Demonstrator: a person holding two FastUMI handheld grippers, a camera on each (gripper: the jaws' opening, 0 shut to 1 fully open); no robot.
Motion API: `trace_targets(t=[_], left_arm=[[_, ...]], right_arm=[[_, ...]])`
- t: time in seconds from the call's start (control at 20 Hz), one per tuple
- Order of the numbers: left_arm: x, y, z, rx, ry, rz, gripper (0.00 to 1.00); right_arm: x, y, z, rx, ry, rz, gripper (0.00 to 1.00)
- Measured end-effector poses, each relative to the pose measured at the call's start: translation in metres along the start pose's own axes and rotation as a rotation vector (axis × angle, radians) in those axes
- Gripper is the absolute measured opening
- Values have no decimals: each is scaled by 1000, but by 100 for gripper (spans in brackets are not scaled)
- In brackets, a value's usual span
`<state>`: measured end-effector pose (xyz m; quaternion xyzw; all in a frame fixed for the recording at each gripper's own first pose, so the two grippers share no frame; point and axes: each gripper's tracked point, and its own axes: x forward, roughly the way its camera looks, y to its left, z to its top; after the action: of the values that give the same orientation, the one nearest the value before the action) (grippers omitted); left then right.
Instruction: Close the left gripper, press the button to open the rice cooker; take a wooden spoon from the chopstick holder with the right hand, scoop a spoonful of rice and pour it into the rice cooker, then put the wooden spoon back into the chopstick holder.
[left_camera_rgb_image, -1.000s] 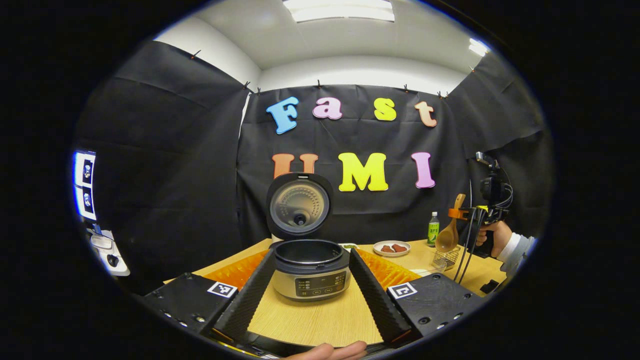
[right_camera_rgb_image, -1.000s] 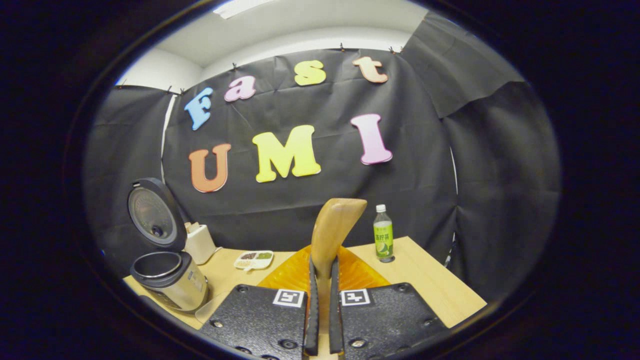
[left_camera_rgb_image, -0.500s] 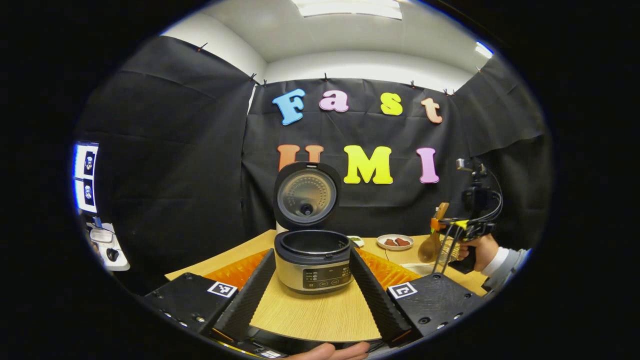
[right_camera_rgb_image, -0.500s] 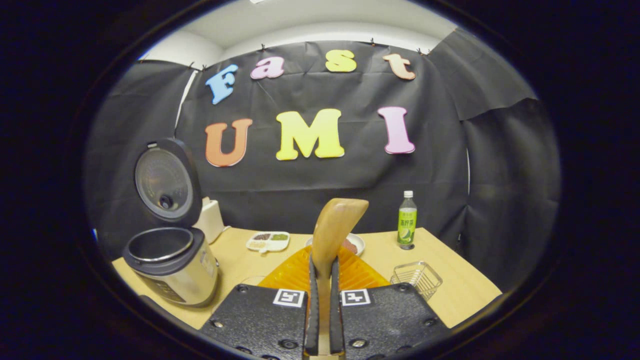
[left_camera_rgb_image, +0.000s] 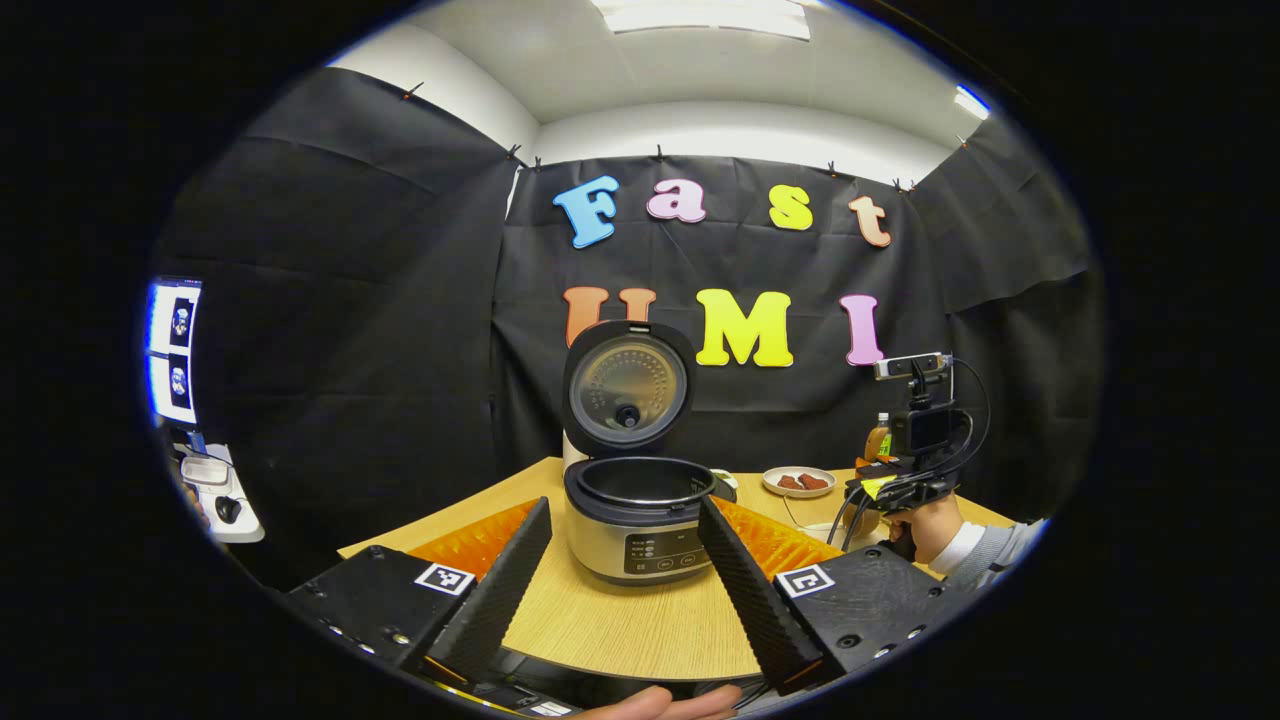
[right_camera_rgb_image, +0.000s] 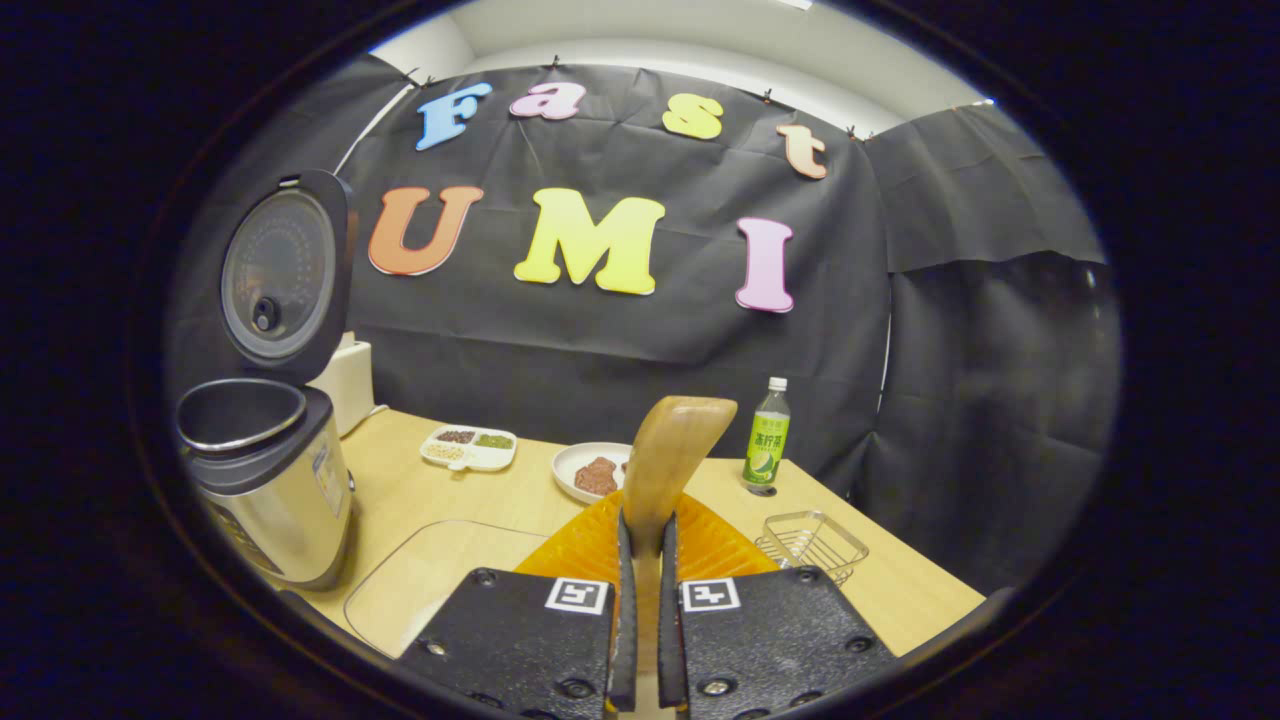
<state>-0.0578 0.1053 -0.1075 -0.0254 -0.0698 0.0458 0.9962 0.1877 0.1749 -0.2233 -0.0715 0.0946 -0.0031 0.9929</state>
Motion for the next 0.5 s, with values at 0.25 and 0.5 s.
trace_targets(t=[0.25,0.5], left_arm=[[1,11,-3,-16,11,20,94],[2,7,-6,0,17,12,94]], right_arm=[[-9,53,-5,94,34,175,14],[-29,85,-5,196,61,322,14]])
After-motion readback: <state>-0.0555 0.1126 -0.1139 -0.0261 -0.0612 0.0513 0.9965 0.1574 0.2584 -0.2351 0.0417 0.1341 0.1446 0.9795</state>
